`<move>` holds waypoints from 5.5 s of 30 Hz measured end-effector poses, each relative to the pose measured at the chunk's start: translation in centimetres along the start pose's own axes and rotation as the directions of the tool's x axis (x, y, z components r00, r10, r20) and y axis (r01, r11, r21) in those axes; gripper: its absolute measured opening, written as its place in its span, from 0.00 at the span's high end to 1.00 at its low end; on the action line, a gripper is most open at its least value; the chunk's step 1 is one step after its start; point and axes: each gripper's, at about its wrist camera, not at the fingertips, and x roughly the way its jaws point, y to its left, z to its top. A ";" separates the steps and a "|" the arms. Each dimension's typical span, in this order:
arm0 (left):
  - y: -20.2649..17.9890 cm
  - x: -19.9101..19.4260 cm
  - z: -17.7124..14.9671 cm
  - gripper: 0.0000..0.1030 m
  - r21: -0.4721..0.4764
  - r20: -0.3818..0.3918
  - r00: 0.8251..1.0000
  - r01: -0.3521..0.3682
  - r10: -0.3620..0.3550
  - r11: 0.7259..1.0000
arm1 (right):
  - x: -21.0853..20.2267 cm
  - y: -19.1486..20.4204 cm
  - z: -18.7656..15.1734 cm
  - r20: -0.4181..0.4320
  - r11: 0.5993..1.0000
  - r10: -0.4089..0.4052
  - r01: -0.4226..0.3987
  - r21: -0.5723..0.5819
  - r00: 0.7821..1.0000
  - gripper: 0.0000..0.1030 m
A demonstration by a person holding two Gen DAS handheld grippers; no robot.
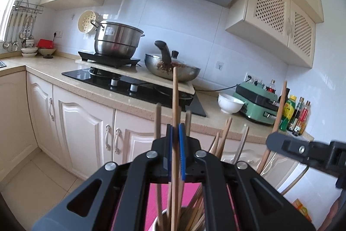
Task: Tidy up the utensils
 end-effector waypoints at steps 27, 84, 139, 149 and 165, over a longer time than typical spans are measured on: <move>1.0 -5.2 -3.9 0.94 0.047 -0.201 0.980 0.005 0.005 0.999 | -1.8 3.7 -3.4 -0.054 0.982 -0.086 0.076 -0.173 0.995 0.95; -11.9 -38.1 8.3 0.34 0.189 -0.046 0.980 -0.181 0.193 0.965 | -32.4 12.9 -4.3 0.055 0.966 -0.223 0.228 -0.123 0.973 0.34; -13.1 -55.2 13.4 0.27 0.232 0.031 0.992 -0.123 0.119 0.965 | -46.7 24.3 -6.1 0.211 0.950 -0.236 0.271 -0.154 0.948 0.20; -13.4 -54.6 13.6 0.27 0.235 0.047 0.993 -0.116 0.108 0.965 | -46.3 24.1 -5.9 0.209 0.949 -0.241 0.275 -0.152 0.948 0.20; -13.2 -54.0 13.8 0.27 0.235 0.043 0.993 -0.115 0.108 0.965 | -45.3 23.9 -5.4 0.195 0.950 -0.241 0.272 -0.151 0.951 0.20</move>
